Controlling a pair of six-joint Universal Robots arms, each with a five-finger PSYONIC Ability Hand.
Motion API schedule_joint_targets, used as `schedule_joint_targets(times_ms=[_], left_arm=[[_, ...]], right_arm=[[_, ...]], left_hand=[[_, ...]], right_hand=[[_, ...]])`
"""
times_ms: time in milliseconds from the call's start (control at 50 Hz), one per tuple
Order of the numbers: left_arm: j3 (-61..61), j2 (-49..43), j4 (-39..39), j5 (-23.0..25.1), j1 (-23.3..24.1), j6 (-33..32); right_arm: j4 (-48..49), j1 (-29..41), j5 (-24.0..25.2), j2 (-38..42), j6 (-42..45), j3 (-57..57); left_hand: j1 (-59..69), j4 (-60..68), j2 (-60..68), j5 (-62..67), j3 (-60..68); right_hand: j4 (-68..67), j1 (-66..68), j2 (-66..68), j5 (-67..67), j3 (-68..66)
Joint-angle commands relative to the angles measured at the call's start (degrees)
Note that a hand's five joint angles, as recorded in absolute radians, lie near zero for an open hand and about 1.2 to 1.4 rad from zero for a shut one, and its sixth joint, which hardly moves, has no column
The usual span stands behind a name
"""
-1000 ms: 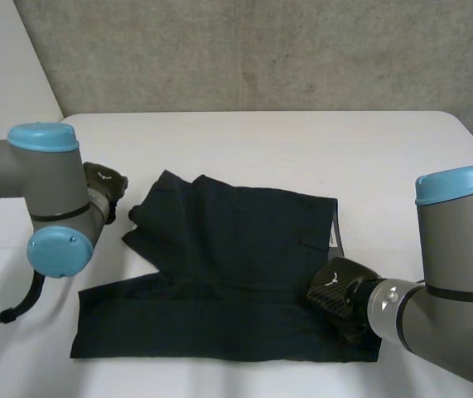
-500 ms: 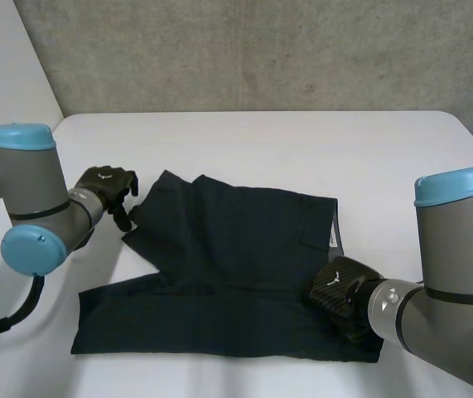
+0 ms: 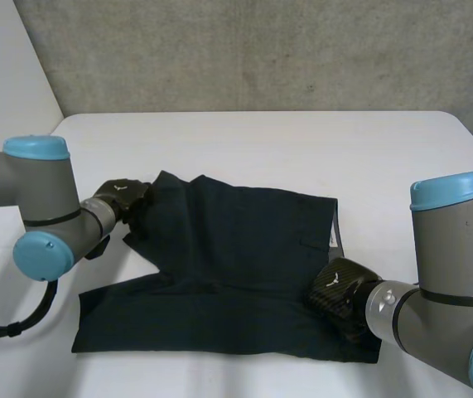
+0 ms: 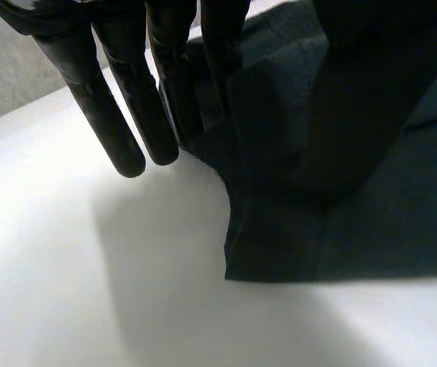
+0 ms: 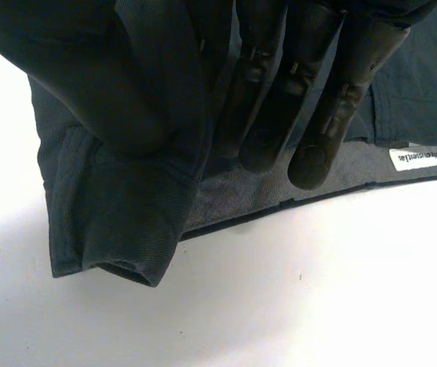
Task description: Fold the shorts.
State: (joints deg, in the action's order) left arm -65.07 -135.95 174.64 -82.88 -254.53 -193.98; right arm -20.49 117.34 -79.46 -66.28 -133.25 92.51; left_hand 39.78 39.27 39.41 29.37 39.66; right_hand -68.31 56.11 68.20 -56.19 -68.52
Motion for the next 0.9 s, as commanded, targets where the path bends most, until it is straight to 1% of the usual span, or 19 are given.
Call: schedule_joint_targets(times_ms=[20,160,200,240,260,280,400,480,560,640,800,820,860,880,900], left_arm=[[-0.76,1.03,0.0,0.0,0.78,0.18],[-0.84,1.03,0.0,0.0,1.49,0.27],[-0.93,1.03,0.0,0.0,1.49,0.36],[-0.93,1.12,0.0,-0.08,1.49,0.36],[-0.93,1.12,0.0,-0.26,1.32,0.36],[-0.93,1.3,0.0,-0.35,1.23,0.36],[-1.72,4.45,-1.4,-1.31,-0.79,0.36],[-5.49,8.49,-2.54,-3.59,-4.91,-0.08],[-10.05,10.87,-2.55,-3.69,-6.77,-0.52],[-14.28,12.19,-2.29,-3.69,-7.47,-0.61],[-17.8,12.28,-2.28,-4.3,-7.56,-0.96],[-18.07,12.28,-2.28,-4.3,-7.65,-0.96],[-18.6,12.37,-2.28,-4.3,-7.74,-0.96],[-19.03,12.72,-2.28,-4.3,-7.74,-0.96],[-19.21,13.16,-2.28,-4.3,-7.74,-0.96]], right_arm=[[0.01,0.0,0.01,0.1,0.01,-0.13],[0.01,-0.09,0.01,0.63,0.09,-0.05],[0.01,0.0,-0.08,0.81,0.09,-0.13],[0.01,-0.09,-0.08,0.98,0.18,-0.22],[0.01,0.0,-0.08,1.07,0.18,-0.22],[0.01,0.0,-0.08,1.07,0.18,-0.22],[-0.08,0.0,-0.17,1.6,0.44,-0.22],[-0.08,0.0,-0.34,1.33,0.44,-0.22],[-0.16,-0.09,-0.7,1.25,0.44,-0.4],[-0.34,-0.09,-1.31,1.07,0.44,-0.49],[-0.43,0.09,-1.58,0.72,0.44,-0.4],[-0.43,0.09,-1.58,0.63,0.44,-0.4],[-0.43,0.09,-1.4,0.46,0.44,-0.4],[-0.43,0.09,-1.4,0.37,0.44,-0.4],[-0.43,0.09,-1.31,0.28,0.36,-0.49]], left_hand=[[3.58,4.08,3.94,3.98,3.69],[4.41,4.92,4.78,4.82,4.53],[13.95,14.46,14.31,14.36,14.07],[27.57,28.07,27.93,27.97,27.68],[39.95,40.46,40.31,40.36,40.07],[40.22,40.73,40.58,40.63,40.34],[40.22,40.73,40.59,40.63,40.34],[40.22,40.73,40.59,40.63,40.34],[40.22,40.73,40.59,40.63,40.34],[40.22,40.73,40.59,40.63,40.34],[39.58,40.09,39.94,39.99,39.69],[38.07,38.58,38.44,38.48,38.19],[30.7,31.21,31.06,31.11,30.82],[17.17,17.68,17.53,17.57,17.28],[10.21,10.71,10.57,10.61,10.32]], right_hand=[[-11.69,23.89,11.8,-13.81,-11.48],[-11.69,23.89,11.8,-13.81,-11.48],[-11.69,23.89,11.8,-13.81,-11.48],[-11.69,23.89,11.8,-13.81,-11.48],[-11.69,23.89,11.8,-13.81,-11.48],[-11.69,23.89,11.8,-13.81,-11.48],[-11.69,23.89,11.8,-13.81,-11.48],[-11.69,23.89,11.8,-13.81,-11.48],[-11.69,23.89,11.8,-13.81,-11.48],[-11.69,23.89,11.8,-13.81,-11.48],[-11.69,23.89,11.8,-13.81,-11.48],[-11.69,23.89,11.8,-13.81,-11.48],[-11.69,23.89,11.8,-13.81,-11.48],[-11.69,23.89,11.8,-13.81,-11.48],[-11.69,23.89,11.8,-13.81,-11.48]])
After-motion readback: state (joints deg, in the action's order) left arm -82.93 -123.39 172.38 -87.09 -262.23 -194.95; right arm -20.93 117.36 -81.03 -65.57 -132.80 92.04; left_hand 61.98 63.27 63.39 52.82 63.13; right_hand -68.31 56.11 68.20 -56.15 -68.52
